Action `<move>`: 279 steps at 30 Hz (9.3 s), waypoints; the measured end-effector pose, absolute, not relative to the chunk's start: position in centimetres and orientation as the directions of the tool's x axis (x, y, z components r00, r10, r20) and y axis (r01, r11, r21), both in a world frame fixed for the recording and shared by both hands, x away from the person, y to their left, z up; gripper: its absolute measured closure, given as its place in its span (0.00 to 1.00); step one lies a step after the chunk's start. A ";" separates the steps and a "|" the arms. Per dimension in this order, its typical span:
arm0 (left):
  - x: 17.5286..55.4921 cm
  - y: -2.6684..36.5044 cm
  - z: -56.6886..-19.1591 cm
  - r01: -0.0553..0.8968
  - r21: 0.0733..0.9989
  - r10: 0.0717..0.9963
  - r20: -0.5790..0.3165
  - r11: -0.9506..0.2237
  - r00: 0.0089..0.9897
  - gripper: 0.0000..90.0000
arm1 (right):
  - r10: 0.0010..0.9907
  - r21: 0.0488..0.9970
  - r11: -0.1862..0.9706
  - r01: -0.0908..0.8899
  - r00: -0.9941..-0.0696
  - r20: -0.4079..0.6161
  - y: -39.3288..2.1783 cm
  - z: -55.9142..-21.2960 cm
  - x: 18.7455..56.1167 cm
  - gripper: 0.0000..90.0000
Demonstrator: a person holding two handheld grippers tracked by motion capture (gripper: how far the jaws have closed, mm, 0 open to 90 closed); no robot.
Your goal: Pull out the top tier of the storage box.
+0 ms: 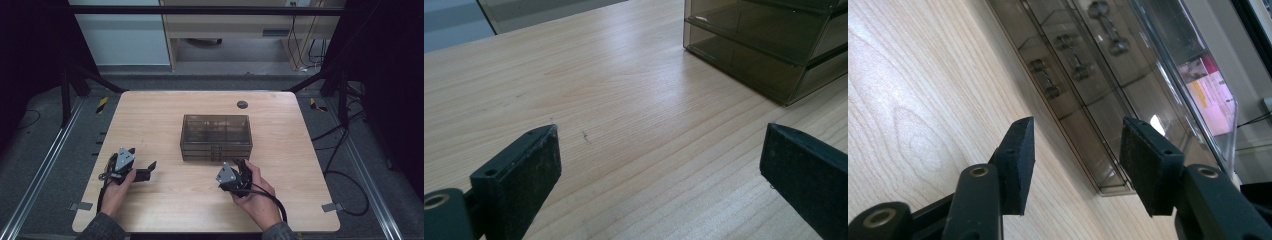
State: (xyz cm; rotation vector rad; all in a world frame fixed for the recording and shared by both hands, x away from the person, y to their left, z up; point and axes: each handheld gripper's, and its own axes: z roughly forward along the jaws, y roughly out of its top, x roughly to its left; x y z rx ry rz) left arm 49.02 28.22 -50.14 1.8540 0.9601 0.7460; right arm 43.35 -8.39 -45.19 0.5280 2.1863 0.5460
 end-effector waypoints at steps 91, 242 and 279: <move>48.8 28.2 -50.2 0.328 0.895 0.846 0.094 -0.304 0.525 0.06 | 0.107 0.123 0.992 -0.032 -0.309 -0.945 -2.2 -47.5 46.4 0.84; 48.1 20.0 -42.3 0.291 0.742 0.584 0.165 -0.605 0.795 0.21 | 0.664 0.620 0.671 0.406 -0.702 -0.258 -20.2 -41.3 46.9 0.48; 50.6 18.7 -41.3 0.277 0.687 0.488 0.130 -0.672 0.863 0.73 | 0.525 0.542 0.769 0.339 -0.819 -0.232 -17.7 -40.2 49.8 0.87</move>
